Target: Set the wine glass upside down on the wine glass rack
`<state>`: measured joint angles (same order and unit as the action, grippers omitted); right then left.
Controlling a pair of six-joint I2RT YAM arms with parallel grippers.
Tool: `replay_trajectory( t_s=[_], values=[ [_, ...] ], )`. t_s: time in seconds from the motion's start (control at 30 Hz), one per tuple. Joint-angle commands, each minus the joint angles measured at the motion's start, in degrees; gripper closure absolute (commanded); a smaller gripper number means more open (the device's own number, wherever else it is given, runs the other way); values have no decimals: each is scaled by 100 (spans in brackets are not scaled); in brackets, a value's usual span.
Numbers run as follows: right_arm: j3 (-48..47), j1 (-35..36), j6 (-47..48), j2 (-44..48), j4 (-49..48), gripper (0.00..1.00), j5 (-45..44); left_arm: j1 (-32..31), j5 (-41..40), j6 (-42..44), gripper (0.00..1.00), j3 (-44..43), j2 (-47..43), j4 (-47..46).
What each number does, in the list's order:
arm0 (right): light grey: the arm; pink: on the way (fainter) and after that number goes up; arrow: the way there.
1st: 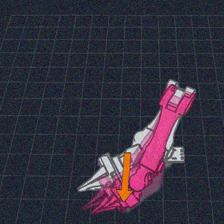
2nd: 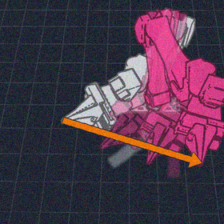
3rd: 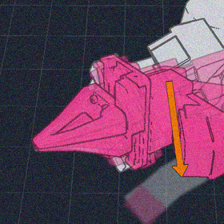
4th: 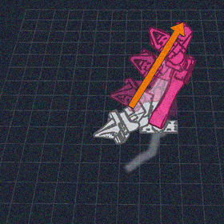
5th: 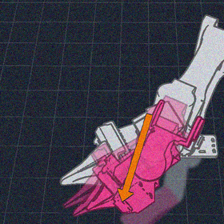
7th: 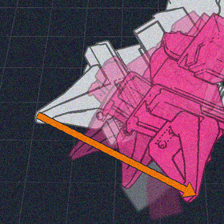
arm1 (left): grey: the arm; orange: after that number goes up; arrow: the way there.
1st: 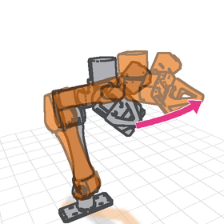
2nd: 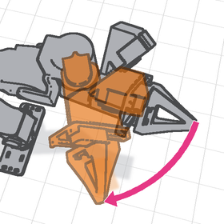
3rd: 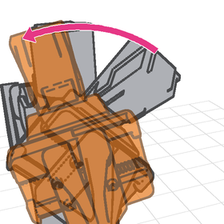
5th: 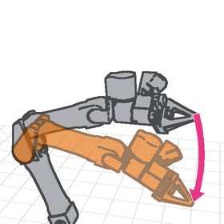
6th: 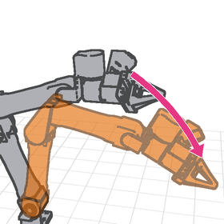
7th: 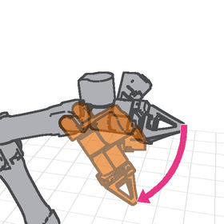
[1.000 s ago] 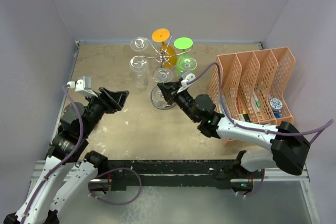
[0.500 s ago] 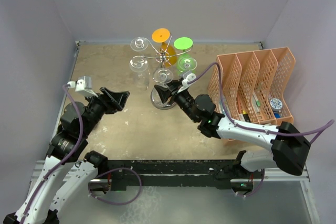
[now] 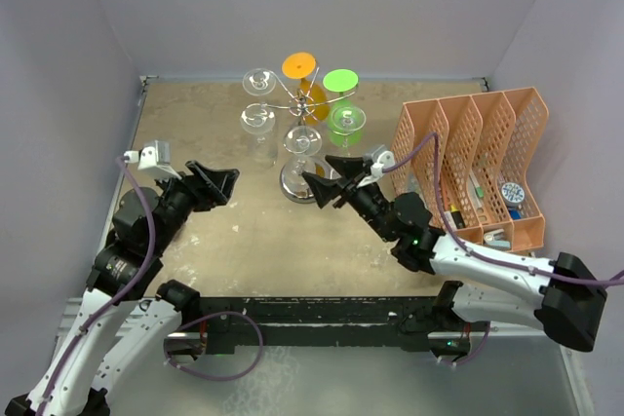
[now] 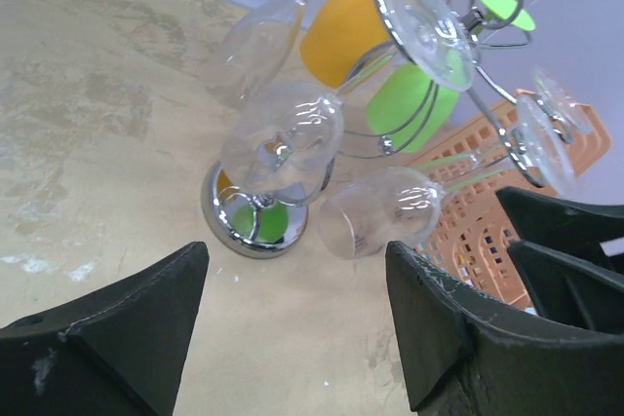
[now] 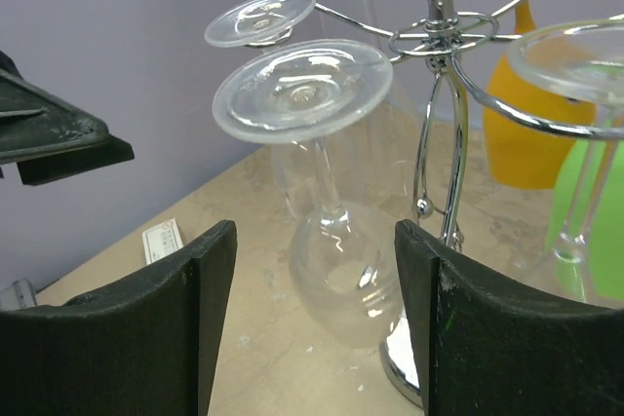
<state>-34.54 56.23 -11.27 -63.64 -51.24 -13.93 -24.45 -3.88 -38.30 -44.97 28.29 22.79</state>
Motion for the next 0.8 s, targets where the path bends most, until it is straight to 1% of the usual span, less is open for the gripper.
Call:
replay_trajectory(
  t_s=[0.0, 0.07, 0.1, 0.2, 0.3, 0.4, 0.47, 0.57, 0.77],
  values=[
    [270, 2, -266, 712, 168, 32, 2, 3, -409, 167, 29, -410, 164, 298],
    [414, 2, -411, 991, 519, 33, -185, 10, -446, 211, 29, -450, 134, 313],
    [420, 2, -505, 1140, 885, 34, -361, 8, -475, 236, 29, -455, 100, 295],
    [183, 2, -900, 1678, 2384, 35, -946, 2, -860, 249, 28, -573, 14, 450],
    [-146, 2, -1500, 2314, 3990, 36, -1728, 2, -1420, 398, 28, -997, 19, 945],
    [-450, 2, -2008, 2871, 5137, 36, -2604, 3, -1874, 583, 28, -1228, -73, 1184],
    [-660, 2, -2006, 3150, 5564, 35, -3046, 9, -2024, 703, 28, -1306, -161, 1210],
    [-1016, 2, -1684, 3390, 5739, 33, -3341, 2, -2061, 782, 28, -1450, -206, 1210],
    [-1679, 2, -1327, 3422, 6059, 32, -3851, 5, -2264, 996, 28, -2009, -57, 1584]
  ],
)
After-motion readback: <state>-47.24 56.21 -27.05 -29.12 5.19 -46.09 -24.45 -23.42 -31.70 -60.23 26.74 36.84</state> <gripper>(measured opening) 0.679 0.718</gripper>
